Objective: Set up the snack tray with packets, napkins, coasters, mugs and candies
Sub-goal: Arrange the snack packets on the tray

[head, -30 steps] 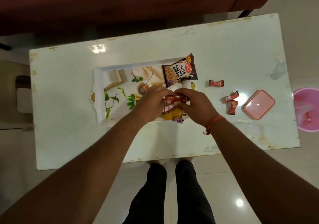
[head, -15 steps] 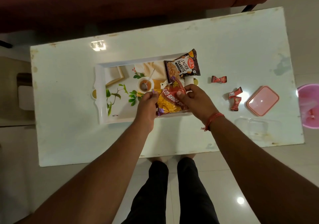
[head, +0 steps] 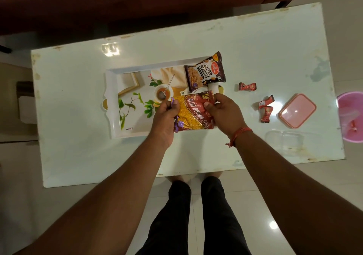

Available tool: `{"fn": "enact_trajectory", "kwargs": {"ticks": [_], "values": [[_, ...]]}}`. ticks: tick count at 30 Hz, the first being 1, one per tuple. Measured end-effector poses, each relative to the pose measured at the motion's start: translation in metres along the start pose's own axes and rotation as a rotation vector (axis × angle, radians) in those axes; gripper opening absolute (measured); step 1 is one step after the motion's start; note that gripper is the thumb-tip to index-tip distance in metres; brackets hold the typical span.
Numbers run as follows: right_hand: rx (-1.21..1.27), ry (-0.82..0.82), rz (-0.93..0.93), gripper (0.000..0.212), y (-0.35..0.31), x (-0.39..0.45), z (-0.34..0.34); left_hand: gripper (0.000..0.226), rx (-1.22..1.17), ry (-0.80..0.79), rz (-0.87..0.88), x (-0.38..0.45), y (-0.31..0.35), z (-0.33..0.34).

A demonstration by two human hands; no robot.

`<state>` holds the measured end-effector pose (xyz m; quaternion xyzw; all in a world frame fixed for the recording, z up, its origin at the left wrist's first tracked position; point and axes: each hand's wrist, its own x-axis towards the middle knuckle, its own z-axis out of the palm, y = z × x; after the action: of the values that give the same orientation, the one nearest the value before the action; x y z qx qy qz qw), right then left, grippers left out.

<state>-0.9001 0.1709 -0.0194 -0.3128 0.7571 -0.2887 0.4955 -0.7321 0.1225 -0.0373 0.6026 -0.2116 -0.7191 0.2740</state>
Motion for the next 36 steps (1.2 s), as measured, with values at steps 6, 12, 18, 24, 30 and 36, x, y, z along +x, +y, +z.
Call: {"fn": "enact_trajectory", "kwargs": {"ticks": [6,12,18,24,30,36], "values": [[-0.045,0.165,0.0,0.023,0.0,0.004,0.01,0.028,0.029,0.117,0.026,0.001,0.003,0.016],[-0.152,0.184,-0.046,0.022,0.002,0.006,0.005,0.034,0.388,0.226,0.119,0.012,0.004,0.018],[-0.261,0.271,-0.058,0.018,0.008,0.011,-0.001,0.017,0.58,0.311,0.225,0.026,-0.006,0.023],[-0.332,0.291,-0.082,0.011,0.012,0.02,-0.006,0.011,0.778,0.306,0.157,0.035,-0.01,0.033],[-0.39,0.247,-0.03,0.014,0.02,0.025,-0.016,0.022,0.884,0.125,0.176,0.03,-0.022,0.055],[-0.396,0.223,0.039,0.018,0.028,0.027,-0.021,0.038,0.968,0.089,0.158,0.031,-0.037,0.06]]}}
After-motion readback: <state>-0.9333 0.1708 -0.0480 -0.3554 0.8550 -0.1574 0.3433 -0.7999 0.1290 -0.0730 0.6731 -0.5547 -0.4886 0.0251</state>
